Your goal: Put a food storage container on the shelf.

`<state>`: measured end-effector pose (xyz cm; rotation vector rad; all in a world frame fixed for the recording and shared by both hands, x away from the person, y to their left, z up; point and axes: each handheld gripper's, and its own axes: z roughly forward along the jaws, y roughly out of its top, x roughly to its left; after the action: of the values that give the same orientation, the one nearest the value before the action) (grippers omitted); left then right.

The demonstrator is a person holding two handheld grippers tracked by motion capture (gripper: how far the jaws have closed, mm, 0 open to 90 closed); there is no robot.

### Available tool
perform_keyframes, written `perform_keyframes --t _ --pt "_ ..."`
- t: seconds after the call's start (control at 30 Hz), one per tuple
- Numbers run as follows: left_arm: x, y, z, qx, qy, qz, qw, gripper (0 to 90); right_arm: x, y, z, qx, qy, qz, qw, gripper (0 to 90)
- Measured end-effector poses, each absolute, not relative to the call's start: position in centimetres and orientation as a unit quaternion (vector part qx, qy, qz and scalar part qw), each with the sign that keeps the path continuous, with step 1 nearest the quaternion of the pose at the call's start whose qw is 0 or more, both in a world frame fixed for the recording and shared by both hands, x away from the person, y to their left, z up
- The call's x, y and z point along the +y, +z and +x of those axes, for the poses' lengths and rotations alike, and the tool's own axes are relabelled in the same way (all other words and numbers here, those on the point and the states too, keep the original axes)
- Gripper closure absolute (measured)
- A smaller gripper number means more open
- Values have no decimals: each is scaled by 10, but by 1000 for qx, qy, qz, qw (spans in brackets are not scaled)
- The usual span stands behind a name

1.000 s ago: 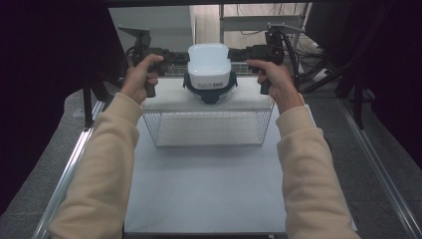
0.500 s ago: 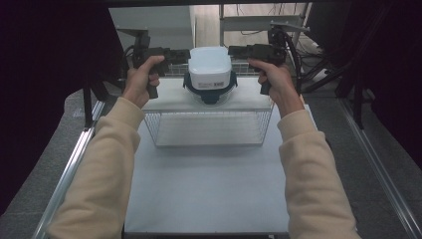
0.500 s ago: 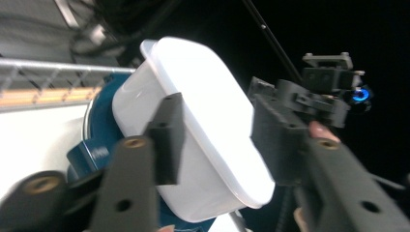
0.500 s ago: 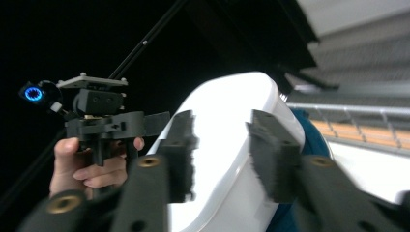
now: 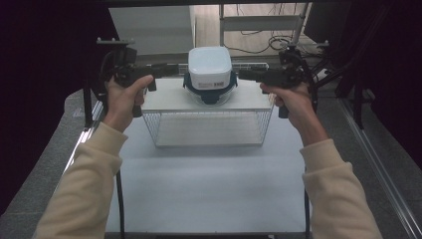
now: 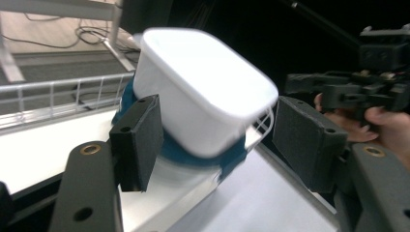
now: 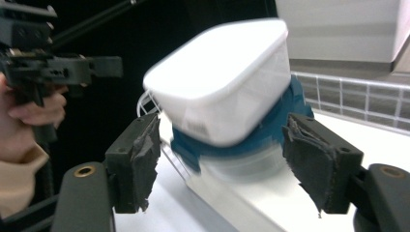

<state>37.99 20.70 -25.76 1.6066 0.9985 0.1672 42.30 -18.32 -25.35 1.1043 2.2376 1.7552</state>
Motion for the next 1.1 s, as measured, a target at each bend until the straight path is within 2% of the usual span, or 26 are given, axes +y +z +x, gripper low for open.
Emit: perform_keyframes --t 0.13,0.27,0.4,0.77,1.1 --pt "208 -274 357 421 83 702 568 329 -192 -269 401 749 563 342 64 256" --pt "210 -298 333 420 101 716 548 321 -202 -287 382 756 556 334 89 249" --pt "213 -321 320 428 97 721 536 315 -211 -309 364 761 553 323 98 249" --pt "216 -376 291 435 100 733 514 306 -223 -358 336 774 535 319 111 249" --pt "208 -421 269 444 100 752 477 249 -236 -405 315 782 507 349 99 248"
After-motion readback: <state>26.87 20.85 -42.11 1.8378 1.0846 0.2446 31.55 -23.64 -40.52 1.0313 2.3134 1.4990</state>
